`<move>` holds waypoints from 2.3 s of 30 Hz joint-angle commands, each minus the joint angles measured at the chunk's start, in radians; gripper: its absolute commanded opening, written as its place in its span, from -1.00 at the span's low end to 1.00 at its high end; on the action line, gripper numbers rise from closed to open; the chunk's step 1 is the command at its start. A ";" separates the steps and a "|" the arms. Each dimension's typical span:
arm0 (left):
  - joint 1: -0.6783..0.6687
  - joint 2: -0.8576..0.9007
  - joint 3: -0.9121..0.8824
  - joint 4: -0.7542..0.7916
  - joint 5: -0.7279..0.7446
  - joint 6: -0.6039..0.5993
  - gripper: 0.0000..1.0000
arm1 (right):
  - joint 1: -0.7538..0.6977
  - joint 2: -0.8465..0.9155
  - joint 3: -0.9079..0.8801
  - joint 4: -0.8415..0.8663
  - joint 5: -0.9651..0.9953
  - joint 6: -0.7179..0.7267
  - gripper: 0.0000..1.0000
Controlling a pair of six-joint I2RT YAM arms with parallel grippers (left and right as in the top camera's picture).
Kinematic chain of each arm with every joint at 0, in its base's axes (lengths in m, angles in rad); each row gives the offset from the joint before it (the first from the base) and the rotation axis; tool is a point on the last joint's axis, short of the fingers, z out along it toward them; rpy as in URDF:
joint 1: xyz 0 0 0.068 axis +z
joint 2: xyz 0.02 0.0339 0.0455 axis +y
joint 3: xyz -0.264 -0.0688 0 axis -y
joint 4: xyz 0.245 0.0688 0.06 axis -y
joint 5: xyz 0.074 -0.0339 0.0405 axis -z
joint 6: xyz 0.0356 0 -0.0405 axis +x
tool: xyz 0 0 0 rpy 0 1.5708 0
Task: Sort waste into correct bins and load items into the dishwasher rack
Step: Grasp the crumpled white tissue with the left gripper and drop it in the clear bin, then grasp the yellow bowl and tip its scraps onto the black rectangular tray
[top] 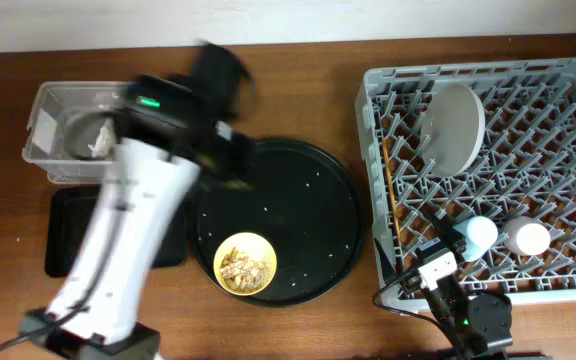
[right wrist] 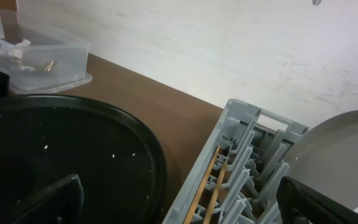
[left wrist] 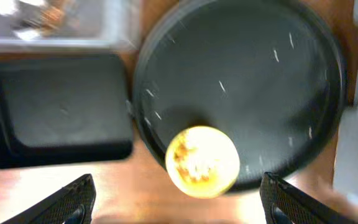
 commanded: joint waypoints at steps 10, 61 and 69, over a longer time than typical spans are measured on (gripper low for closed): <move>-0.365 0.011 -0.789 0.530 0.019 -0.379 0.23 | -0.006 -0.007 -0.007 -0.001 -0.010 0.015 0.96; 1.238 -0.163 -1.234 0.953 1.691 0.835 -1.00 | -0.006 -0.007 -0.007 -0.001 -0.010 0.015 0.96; 1.252 -0.163 -1.257 1.004 1.691 0.889 -0.99 | -0.006 -0.007 -0.007 -0.001 -0.010 0.015 0.96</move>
